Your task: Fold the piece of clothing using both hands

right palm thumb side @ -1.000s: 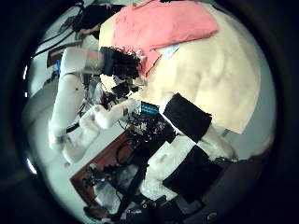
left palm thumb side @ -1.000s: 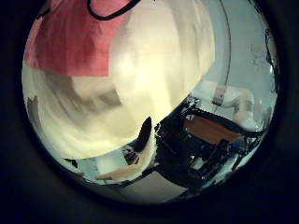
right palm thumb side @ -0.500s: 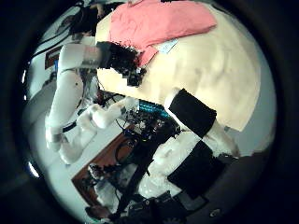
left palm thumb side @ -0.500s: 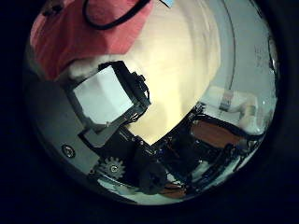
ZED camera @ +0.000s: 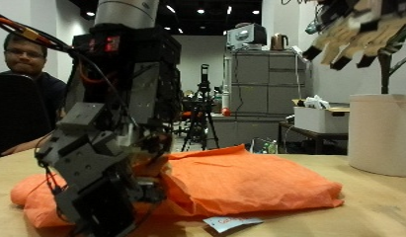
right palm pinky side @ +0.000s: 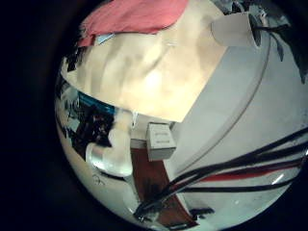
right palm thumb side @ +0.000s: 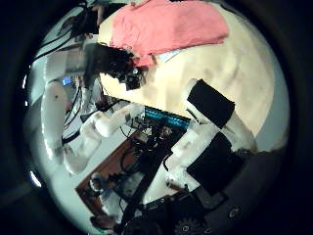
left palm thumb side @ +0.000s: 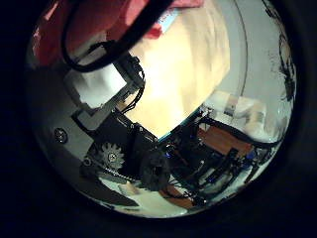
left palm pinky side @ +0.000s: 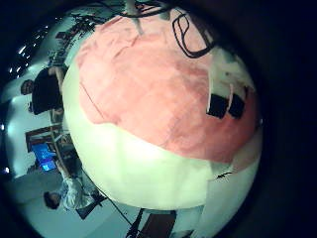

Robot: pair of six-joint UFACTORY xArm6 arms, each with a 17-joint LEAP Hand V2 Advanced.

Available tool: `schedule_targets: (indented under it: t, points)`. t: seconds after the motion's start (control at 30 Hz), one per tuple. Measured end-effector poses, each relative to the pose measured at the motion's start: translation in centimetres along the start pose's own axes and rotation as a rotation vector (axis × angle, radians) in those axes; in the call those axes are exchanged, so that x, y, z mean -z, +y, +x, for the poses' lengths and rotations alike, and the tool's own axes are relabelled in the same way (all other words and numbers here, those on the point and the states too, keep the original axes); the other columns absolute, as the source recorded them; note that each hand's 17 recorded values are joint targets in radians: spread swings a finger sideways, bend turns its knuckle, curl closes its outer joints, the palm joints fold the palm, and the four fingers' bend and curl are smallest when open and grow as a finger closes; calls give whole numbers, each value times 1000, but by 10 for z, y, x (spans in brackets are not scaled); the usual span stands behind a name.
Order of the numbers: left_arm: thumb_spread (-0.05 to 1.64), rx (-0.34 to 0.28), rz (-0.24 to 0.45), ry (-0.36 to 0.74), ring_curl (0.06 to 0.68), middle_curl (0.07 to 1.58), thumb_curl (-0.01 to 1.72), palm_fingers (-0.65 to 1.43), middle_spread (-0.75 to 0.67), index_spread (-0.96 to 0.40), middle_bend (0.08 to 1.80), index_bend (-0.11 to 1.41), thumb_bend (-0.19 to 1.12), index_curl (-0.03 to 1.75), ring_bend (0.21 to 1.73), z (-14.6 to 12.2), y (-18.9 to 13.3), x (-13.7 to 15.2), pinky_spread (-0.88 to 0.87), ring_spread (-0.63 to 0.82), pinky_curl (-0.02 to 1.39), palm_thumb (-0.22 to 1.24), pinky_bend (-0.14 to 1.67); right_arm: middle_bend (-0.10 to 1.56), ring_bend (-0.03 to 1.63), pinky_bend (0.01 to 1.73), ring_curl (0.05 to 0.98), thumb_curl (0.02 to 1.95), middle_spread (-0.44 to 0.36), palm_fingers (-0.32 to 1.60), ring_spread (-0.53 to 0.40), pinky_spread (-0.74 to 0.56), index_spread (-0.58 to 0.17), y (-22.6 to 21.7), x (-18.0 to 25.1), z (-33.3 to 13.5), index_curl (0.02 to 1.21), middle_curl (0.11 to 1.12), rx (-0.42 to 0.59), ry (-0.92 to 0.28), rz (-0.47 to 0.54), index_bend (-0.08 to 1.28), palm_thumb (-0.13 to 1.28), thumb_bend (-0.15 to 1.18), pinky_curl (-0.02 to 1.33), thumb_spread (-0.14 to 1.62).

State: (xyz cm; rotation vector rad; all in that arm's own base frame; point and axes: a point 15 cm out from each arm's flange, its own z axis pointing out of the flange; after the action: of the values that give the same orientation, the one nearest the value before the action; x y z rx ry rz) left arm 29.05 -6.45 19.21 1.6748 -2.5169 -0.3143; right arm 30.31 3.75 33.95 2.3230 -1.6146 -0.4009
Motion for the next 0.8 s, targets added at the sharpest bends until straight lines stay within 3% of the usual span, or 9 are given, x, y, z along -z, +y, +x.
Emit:
schedule_targets:
  t: [0.27,0.37,0.53,0.8]
  points:
    - [983,10,-10,6,550,1033,671,943,-549,-590,877,468,-7,821,1342,-2,10,7,-651,-456,628,851,1174,266,413,213,197,349,-85,406,-17,121,-280,-64,-85,22,335,399,41,112,44,180,760,-31,251,1048]
    - [986,14,-22,10,553,1067,688,929,-558,-610,879,455,-10,892,1358,-2,14,8,-651,-453,632,850,1191,250,400,220,196,352,-104,387,-15,115,-270,-79,-99,25,335,394,47,120,54,179,754,-29,254,1016]
    - [988,9,-24,14,556,1113,706,905,-570,-635,874,419,-12,1001,1382,-2,17,12,-649,-448,636,842,1216,221,382,235,200,348,-61,354,-14,101,-262,-103,-123,34,333,387,48,125,3,173,724,-35,262,974]
    - [991,14,-17,21,553,1165,731,897,-583,-658,861,365,-12,1154,1399,-2,25,24,-644,-447,635,832,1234,206,396,234,215,345,-35,356,-24,80,-259,-131,-138,38,329,385,52,141,9,172,716,-26,266,956]
